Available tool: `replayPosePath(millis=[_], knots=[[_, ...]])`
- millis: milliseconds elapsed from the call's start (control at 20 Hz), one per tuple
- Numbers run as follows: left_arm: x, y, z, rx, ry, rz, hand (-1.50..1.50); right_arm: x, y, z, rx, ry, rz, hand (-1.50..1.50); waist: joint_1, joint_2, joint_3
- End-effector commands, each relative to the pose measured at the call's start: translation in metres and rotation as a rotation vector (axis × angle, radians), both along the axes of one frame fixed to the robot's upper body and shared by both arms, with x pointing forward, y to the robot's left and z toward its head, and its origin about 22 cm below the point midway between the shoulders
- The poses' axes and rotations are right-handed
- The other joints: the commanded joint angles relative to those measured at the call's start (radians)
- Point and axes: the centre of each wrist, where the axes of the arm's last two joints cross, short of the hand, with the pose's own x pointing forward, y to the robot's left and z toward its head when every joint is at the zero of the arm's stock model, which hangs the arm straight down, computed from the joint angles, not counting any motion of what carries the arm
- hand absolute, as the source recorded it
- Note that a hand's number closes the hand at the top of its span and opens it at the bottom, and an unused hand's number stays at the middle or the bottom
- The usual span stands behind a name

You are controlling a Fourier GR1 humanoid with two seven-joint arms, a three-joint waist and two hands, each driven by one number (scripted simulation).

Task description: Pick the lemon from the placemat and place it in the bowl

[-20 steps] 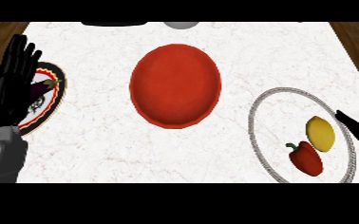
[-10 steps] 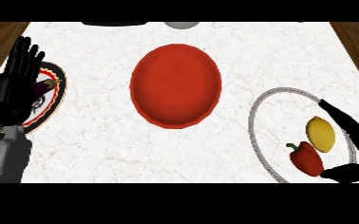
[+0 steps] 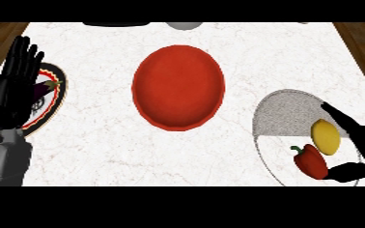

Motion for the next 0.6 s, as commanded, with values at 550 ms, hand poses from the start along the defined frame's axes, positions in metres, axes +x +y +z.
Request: replayPosePath(millis=[550], knots=[[0.010, -0.011, 0.003, -0.007, -0.024, -0.064, 0.00, 0.075, -0.023, 0.040, -0.217, -0.064, 0.142, 1.50, 0.067, 0.021, 0.011]])
